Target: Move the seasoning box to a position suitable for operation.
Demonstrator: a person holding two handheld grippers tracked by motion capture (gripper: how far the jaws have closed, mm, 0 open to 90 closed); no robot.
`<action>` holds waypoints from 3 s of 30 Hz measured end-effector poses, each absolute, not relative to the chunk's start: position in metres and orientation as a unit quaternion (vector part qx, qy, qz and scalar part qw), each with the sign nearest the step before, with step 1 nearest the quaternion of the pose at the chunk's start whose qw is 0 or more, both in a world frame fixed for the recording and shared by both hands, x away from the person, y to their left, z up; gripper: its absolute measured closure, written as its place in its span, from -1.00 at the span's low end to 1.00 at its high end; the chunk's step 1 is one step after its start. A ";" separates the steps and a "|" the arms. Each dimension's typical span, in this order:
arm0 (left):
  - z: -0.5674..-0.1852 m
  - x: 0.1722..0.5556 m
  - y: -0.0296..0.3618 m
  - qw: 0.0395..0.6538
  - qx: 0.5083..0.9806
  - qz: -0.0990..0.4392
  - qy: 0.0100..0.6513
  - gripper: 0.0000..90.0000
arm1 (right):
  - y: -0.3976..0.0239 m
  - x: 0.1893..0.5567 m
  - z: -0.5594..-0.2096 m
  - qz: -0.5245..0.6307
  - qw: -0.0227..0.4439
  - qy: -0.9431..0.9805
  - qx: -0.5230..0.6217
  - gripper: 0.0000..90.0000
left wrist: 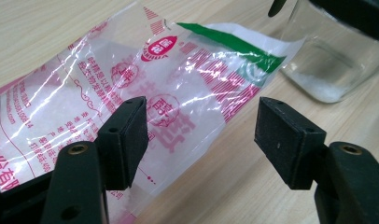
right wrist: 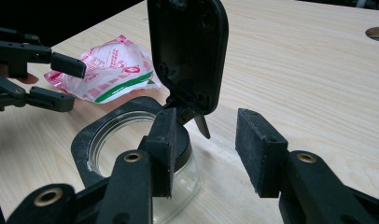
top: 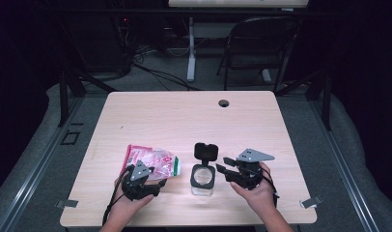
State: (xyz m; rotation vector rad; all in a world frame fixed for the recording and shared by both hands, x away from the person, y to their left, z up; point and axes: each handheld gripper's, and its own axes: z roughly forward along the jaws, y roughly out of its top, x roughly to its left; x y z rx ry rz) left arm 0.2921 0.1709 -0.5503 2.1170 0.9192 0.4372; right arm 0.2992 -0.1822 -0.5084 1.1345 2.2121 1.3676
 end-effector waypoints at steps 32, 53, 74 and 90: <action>-0.575 0.298 0.166 0.335 0.827 0.266 0.366 0.15 | -0.180 0.300 -0.512 0.473 0.148 0.772 0.398 0.30; -0.586 0.309 0.162 0.307 0.828 0.294 0.365 0.31 | -0.179 0.300 -0.513 0.471 0.146 0.773 0.398 0.29; -0.577 0.320 0.176 0.343 0.806 0.249 0.414 0.83 | -0.184 0.299 -0.516 0.470 0.146 0.769 0.408 0.28; -0.568 0.332 0.188 0.360 0.786 0.160 0.477 1.00 | -0.187 0.295 -0.517 0.470 0.149 0.767 0.410 0.26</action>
